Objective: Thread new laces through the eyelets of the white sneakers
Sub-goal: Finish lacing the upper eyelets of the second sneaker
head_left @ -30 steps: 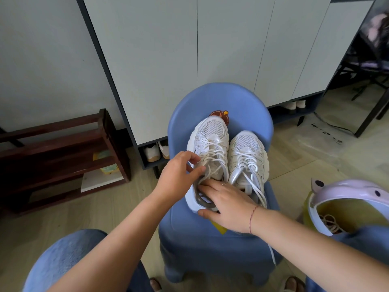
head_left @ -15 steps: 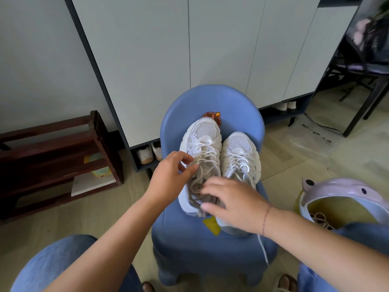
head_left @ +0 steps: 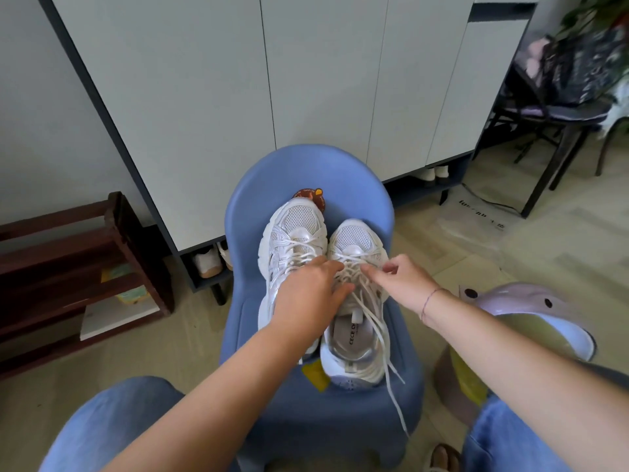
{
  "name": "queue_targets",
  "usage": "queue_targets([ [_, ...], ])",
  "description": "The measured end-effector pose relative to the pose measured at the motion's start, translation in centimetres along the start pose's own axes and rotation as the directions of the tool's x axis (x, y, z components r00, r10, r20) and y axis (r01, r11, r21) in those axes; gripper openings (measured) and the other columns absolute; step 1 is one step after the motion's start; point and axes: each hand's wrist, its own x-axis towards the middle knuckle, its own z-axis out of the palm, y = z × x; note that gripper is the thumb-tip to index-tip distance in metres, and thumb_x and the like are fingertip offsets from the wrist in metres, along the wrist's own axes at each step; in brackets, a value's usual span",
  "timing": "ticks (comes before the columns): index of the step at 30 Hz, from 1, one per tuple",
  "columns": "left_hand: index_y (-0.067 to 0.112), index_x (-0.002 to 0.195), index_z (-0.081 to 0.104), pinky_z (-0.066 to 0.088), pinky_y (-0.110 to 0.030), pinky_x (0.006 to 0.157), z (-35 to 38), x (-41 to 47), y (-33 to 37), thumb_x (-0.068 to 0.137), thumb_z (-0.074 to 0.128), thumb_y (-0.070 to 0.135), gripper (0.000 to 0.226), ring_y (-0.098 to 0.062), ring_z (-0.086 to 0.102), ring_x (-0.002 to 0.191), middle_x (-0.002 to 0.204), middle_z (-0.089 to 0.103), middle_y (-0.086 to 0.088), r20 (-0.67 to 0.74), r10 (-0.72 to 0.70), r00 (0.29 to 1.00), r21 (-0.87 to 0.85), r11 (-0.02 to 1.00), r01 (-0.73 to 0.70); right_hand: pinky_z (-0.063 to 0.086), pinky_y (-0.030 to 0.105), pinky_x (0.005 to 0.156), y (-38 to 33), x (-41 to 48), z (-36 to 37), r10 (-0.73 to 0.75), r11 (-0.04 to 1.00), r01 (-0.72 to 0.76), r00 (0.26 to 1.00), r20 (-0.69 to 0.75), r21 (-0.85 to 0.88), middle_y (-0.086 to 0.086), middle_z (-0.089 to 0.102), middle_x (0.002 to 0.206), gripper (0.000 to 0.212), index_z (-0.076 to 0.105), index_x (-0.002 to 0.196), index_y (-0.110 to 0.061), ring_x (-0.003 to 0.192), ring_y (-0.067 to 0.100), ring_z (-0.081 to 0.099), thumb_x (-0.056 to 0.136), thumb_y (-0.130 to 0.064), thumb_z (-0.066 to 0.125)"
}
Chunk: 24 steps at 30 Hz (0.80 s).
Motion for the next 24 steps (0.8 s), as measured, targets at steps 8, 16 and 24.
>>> queue_targets([
  [8, 0.012, 0.091, 0.054, 0.042, -0.032, 0.065, 1.2, 0.1, 0.4, 0.095, 0.049, 0.033, 0.021, -0.022, 0.058, 0.084, 0.098, 0.059, -0.003, 0.028, 0.001, 1.0, 0.148, 0.989, -0.006, 0.043, 0.04, 0.102, 3.6, 3.8, 1.1, 0.265, 0.804, -0.349, 0.935, 0.234, 0.481, 0.009, 0.06, 0.126, 0.092, 0.05, 0.131, -0.009, 0.116, 0.024, 0.055, 0.063, -0.067, 0.072],
  [16, 0.012, 0.093, 0.067, 0.038, -0.028, 0.059, 1.5, -0.4, -0.2, 0.093, 0.054, 0.025, 0.019, -0.017, 0.056, 0.07, 0.08, 0.063, -0.002, -0.086, -0.01, 0.996, -0.024, 1.0, 0.008, 0.054, 0.032, 0.066, 4.6, 4.3, 1.8, 0.187, 0.558, -0.347, 0.938, 0.293, 0.754, 0.011, 0.071, 0.1, 0.046, 0.06, 0.118, -0.004, 0.089, 0.023, 0.067, 0.08, -0.027, 0.073],
  [24, 0.023, 0.11, 0.07, 0.035, -0.001, 0.059, 1.3, -0.8, 1.0, 0.087, 0.067, 0.024, 0.023, 0.01, 0.053, 0.064, 0.065, 0.049, 0.019, -0.187, -0.156, 0.97, -0.336, 0.938, 0.086, 0.055, 0.032, 0.068, 4.3, 5.0, -0.3, -0.026, 0.419, -0.139, 0.986, 0.165, 0.897, 0.008, 0.068, 0.097, 0.024, 0.057, 0.111, -0.008, 0.083, 0.019, 0.065, 0.088, -0.009, 0.061],
])
